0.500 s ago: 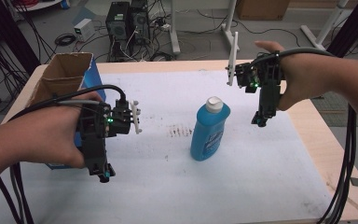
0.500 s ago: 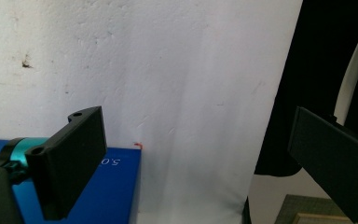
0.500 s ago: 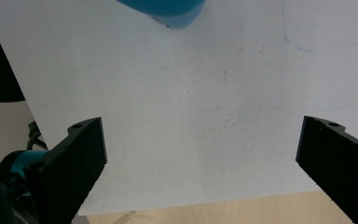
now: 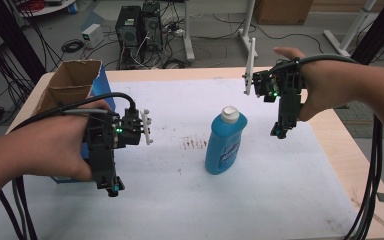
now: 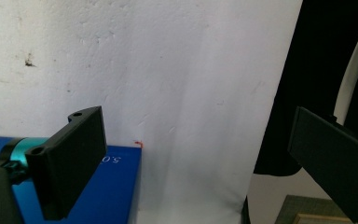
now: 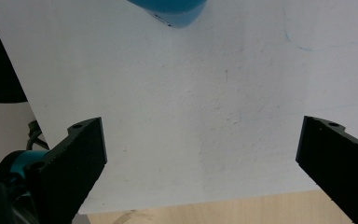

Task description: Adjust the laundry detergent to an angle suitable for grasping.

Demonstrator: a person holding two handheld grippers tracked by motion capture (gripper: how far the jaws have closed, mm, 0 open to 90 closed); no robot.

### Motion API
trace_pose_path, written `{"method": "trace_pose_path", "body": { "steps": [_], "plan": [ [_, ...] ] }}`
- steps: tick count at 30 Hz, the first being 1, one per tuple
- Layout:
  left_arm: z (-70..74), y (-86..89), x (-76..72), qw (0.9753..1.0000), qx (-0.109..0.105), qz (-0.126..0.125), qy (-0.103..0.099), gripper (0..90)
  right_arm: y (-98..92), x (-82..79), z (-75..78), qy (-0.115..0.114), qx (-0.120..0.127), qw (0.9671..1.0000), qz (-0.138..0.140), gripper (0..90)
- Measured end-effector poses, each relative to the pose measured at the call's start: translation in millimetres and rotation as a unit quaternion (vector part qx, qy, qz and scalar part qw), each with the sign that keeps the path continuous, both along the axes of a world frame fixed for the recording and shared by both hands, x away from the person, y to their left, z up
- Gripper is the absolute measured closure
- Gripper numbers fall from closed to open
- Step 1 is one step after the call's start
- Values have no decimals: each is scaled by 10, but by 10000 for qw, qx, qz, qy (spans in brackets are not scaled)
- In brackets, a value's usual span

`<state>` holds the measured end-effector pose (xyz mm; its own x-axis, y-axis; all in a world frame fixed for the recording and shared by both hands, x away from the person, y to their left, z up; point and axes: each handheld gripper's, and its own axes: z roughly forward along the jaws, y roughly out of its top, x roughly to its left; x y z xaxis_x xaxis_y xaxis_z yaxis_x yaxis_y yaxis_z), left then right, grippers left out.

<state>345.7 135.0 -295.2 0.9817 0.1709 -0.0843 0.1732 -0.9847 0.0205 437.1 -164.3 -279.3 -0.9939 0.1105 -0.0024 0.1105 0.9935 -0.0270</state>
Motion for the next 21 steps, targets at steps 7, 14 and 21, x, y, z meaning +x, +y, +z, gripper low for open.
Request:
{"method": "trace_pose_path", "body": {
  "steps": [7, 14, 21],
  "plan": [
    [42, -6, 2, 9991, -294, 264, -143, 44, -31, 4, -2, -11, -68, 10000, -29, 7],
    [124, -86, -8, 9956, -745, 547, -182, 44, -78, -14, 36, -42, -24, 9999, -98, 7],
    [217, -193, -41, 9875, -1313, 844, -218, 44, -123, -42, 43, -72, -58, 9999, -101, 7]
  ]
}}
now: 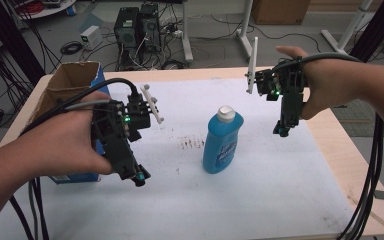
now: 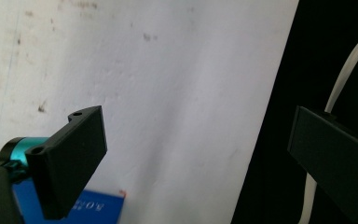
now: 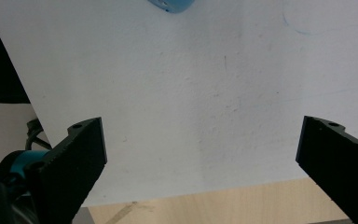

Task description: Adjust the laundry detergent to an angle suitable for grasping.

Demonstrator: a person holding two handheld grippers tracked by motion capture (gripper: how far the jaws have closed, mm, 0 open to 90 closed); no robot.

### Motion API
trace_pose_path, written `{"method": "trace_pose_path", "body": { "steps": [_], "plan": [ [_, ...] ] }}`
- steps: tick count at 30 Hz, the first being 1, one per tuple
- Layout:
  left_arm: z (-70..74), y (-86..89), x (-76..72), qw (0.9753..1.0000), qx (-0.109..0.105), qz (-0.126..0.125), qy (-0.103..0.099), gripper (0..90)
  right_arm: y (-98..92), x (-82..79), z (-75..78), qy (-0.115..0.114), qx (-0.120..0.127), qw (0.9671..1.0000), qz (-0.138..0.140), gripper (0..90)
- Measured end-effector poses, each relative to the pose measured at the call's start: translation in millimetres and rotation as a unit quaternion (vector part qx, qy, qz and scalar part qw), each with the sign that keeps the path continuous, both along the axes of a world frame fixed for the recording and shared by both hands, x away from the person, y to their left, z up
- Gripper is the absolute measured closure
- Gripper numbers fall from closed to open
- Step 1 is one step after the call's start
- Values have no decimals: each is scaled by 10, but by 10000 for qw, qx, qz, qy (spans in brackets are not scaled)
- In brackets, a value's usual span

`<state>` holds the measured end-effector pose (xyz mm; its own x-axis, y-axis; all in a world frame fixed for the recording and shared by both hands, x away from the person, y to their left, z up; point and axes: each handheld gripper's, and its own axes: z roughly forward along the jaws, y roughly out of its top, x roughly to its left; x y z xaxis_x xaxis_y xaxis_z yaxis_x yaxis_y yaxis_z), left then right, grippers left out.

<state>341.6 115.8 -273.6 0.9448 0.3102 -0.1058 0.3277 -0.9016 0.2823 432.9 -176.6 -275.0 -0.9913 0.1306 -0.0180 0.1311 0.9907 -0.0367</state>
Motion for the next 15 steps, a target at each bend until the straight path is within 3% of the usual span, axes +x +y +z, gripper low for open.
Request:
{"method": "trace_pose_path", "body": {
  "steps": [7, 12, 15],
  "plan": [
    [27, -127, 17, 9980, -454, 444, 4, 44, -43, -5, 23, -40, 56, 10000, -16, 7],
    [13, -191, 51, 9968, -561, 559, -70, 44, -68, -8, 12, -35, 65, 10000, -27, 7],
    [17, -268, 71, 9946, -783, 669, -146, 44, -92, -12, -10, -3, 41, 10000, -59, 7]
  ]
}}
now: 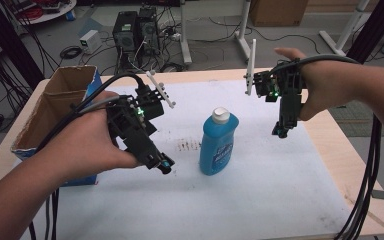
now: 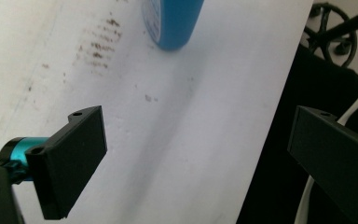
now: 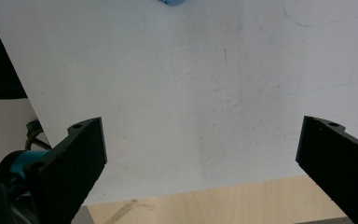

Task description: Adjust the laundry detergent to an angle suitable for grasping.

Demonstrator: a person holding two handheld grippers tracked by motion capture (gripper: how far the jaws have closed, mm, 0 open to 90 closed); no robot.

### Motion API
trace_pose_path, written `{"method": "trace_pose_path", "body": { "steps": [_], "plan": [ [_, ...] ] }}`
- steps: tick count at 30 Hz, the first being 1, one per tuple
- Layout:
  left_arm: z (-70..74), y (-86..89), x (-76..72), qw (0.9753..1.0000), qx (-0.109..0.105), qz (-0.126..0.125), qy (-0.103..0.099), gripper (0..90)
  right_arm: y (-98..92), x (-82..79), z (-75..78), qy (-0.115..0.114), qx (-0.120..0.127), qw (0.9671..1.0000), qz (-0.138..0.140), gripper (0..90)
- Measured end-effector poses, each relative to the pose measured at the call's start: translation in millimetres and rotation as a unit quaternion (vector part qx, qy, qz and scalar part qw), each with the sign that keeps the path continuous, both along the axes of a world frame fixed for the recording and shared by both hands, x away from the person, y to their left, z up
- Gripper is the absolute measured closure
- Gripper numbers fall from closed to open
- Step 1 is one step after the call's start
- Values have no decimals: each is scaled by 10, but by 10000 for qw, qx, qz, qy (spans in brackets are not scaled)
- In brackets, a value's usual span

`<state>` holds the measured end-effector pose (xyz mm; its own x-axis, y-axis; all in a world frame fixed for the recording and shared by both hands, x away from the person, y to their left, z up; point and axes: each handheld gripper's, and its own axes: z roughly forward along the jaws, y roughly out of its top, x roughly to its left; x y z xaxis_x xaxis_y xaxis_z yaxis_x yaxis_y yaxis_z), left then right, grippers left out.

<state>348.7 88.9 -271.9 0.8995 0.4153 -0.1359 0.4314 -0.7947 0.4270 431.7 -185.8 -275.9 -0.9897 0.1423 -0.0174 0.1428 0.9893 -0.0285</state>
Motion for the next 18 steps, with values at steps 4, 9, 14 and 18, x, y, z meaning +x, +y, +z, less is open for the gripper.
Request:
{"method": "trace_pose_path", "body": {
  "steps": [4, 9, 14, 18],
  "plan": [
    [2, -81, 9, 10000, -77, 25, -54, 44, -34, 10, -4, -5, 14, 10000, -18, 7],
    [7, -218, 29, 9996, -147, 95, -207, 44, -75, 18, 0, -2, 41, 10000, -29, 7],
    [10, -382, 50, 9989, -203, 212, -378, 44, -120, 12, -4, -8, 44, 10000, -80, 7],
    [-10, -470, 59, 9985, -259, 255, -416, 44, -144, 8, -6, -1, 48, 9999, -112, 7]
  ]
}}
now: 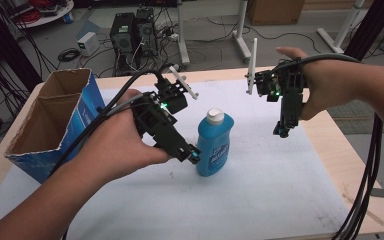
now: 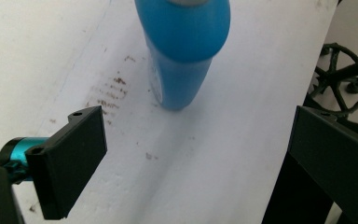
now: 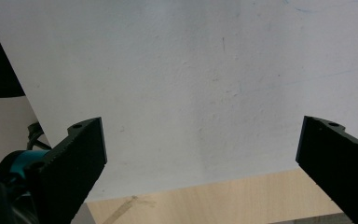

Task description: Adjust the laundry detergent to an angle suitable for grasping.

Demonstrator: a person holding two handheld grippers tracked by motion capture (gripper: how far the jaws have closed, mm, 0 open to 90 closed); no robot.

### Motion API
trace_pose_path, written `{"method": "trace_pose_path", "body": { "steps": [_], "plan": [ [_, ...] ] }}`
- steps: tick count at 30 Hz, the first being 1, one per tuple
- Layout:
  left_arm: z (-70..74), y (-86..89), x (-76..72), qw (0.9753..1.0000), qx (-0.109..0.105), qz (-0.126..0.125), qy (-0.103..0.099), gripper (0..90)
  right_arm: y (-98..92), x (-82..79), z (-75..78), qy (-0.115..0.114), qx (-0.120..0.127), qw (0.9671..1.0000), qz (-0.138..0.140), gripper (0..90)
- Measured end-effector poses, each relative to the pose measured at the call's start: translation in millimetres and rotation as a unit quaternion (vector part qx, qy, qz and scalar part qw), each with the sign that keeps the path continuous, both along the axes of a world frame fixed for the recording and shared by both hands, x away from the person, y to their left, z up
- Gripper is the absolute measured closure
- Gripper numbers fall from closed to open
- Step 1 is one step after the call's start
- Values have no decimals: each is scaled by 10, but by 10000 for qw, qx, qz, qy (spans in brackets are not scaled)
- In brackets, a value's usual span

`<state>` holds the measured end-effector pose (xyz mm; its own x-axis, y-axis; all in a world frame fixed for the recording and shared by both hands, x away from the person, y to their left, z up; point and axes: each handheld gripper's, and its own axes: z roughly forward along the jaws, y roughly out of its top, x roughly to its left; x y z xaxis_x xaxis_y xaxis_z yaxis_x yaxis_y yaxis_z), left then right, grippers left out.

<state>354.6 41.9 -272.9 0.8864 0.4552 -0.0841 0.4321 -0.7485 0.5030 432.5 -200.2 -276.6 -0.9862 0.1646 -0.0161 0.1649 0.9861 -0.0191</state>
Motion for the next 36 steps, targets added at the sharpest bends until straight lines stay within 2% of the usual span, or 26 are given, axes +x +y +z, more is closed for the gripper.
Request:
{"method": "trace_pose_path", "body": {
  "steps": [4, 7, 8, 9, 11, 13, 20, 24, 27, 36],
  "plan": [
    [-56, -133, 33, 9999, 94, 70, -67, 44, -39, -4, -7, 7, 24, 10000, -21, 7],
    [-80, -175, 56, 9998, 128, 127, -109, 44, -53, -3, -8, -3, 23, 10000, -40, 7],
    [-105, -214, 77, 9996, 99, 230, -118, 44, -65, 0, -11, -8, 33, 10000, -41, 7],
    [-105, -214, 77, 9996, 99, 230, -118, 44, -68, -7, -10, 5, 41, 9999, -104, 7],
    [-114, -238, 108, 9996, 121, 227, -112, 44, -76, 3, -12, 4, 37, 10000, -42, 7],
    [-138, -285, 135, 9996, 5, 275, -87, 44, -88, 4, -14, 7, 11, 10000, -85, 7],
    [-191, -368, 185, 9992, -113, 363, -87, 44, -100, 20, -25, 24, -1, 9999, -98, 7],
    [-221, -422, 196, 9986, -108, 446, -269, 44, -93, 28, -36, 26, 3, 10000, -93, 7],
    [-231, -450, 196, 9982, -157, 481, -331, 44, -92, 30, -37, 29, 2, 9999, -99, 7],
    [-350, -598, 230, 9982, -180, 462, -349, 44, -91, 29, -37, 39, 6, 9999, -129, 7]
  ]
}}
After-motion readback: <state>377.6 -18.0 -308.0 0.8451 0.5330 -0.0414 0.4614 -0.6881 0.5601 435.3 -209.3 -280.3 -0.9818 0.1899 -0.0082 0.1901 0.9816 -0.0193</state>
